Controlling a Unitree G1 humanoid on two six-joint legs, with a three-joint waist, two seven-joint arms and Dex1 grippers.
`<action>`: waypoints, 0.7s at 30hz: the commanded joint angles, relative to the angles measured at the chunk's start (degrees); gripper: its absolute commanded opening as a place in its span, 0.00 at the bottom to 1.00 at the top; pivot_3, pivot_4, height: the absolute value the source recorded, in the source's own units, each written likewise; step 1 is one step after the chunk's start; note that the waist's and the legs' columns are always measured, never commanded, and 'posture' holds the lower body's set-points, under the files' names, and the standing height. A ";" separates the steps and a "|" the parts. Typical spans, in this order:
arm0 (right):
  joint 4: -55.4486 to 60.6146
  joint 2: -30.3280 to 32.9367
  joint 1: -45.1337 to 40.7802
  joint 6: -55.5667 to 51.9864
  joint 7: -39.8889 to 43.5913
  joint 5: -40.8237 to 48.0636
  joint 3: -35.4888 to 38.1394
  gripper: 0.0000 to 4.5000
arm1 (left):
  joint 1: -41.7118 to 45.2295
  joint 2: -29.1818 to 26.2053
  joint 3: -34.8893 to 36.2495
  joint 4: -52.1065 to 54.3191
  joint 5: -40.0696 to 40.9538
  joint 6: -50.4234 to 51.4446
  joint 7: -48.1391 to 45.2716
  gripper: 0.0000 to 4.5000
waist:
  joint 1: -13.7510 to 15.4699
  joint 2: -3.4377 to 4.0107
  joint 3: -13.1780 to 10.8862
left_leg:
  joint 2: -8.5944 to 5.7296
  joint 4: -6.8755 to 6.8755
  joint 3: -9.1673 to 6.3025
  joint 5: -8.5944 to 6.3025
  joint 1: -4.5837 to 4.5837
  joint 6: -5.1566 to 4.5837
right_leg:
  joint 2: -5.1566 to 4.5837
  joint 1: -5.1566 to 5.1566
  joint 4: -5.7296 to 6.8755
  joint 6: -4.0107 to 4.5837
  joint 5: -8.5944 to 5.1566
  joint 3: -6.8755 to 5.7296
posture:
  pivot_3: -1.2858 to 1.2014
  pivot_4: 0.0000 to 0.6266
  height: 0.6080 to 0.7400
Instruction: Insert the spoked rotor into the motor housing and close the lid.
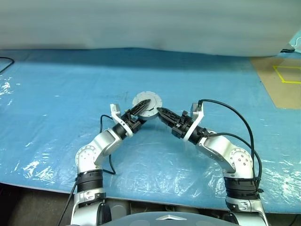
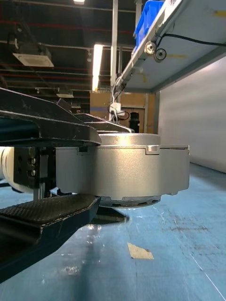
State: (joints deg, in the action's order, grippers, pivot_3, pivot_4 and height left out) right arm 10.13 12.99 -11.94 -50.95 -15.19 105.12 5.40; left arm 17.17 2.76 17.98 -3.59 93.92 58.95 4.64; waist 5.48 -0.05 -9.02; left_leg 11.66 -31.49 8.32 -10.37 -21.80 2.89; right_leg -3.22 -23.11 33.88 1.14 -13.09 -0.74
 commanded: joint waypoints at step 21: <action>4.40 15.82 10.80 36.96 31.74 -81.73 -18.46 1.00 | 31.58 -15.76 1.70 -45.35 -27.72 -22.34 -16.13 0.52 | 0.52 -0.34 -0.18 | -0.15 -0.82 -0.26 0.01 -0.28 -0.02 | -0.18 0.19 0.01 -0.87 0.23 -0.03 | 0.52 0.24 1.00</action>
State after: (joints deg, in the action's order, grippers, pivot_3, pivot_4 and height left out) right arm 14.82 29.16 -1.61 -18.27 16.11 27.87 -13.05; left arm 43.78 -12.39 18.96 -44.10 69.54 40.44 -6.51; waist 6.00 -0.38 -9.20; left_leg 11.47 -32.33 8.04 -10.36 -22.10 2.86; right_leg -3.40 -22.95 33.88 0.27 -12.79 -0.73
